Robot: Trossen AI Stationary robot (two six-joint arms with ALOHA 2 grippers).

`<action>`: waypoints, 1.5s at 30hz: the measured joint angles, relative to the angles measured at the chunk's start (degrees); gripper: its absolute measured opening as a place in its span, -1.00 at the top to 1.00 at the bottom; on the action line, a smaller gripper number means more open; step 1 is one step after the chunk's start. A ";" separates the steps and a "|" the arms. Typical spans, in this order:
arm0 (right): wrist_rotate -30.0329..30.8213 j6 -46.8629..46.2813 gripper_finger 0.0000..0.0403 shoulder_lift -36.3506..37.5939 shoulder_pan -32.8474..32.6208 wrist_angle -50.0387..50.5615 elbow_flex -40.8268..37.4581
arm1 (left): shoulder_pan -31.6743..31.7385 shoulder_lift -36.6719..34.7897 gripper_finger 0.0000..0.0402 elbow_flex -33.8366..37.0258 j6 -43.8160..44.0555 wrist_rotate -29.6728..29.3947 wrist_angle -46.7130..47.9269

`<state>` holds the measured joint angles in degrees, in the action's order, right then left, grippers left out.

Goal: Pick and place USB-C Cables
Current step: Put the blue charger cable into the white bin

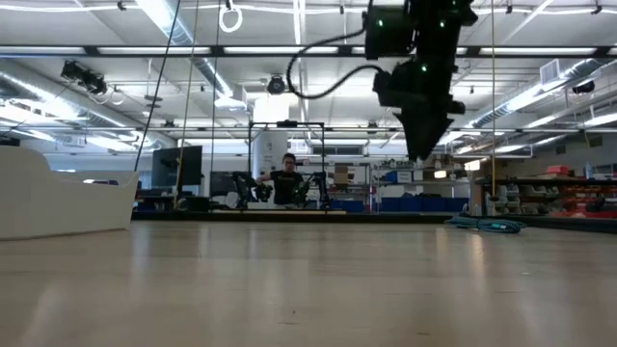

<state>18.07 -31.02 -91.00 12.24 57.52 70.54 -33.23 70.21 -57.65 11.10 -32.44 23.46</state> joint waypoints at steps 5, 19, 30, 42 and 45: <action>-1.76 0.76 0.17 0.00 4.87 -1.19 -6.24 | -0.94 4.36 0.22 0.00 -2.74 -1.45 -5.73; -7.75 2.75 0.17 0.00 13.62 -7.33 -20.24 | -1.14 6.76 0.22 0.00 -0.31 -2.00 -9.57; -6.61 3.91 0.19 0.00 15.05 -10.20 -23.58 | -1.78 6.76 0.22 0.00 0.28 -1.98 -9.55; -5.39 7.62 0.92 0.00 14.57 -10.83 -23.56 | -1.78 6.71 0.22 0.00 0.69 -2.01 -9.55; -5.54 8.13 0.93 0.01 14.41 -11.21 -23.56 | -1.74 6.71 0.22 0.00 0.69 -2.08 -9.55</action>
<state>12.54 -22.89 -90.99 26.65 46.32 46.98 -34.97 76.93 -57.65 11.79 -34.51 13.91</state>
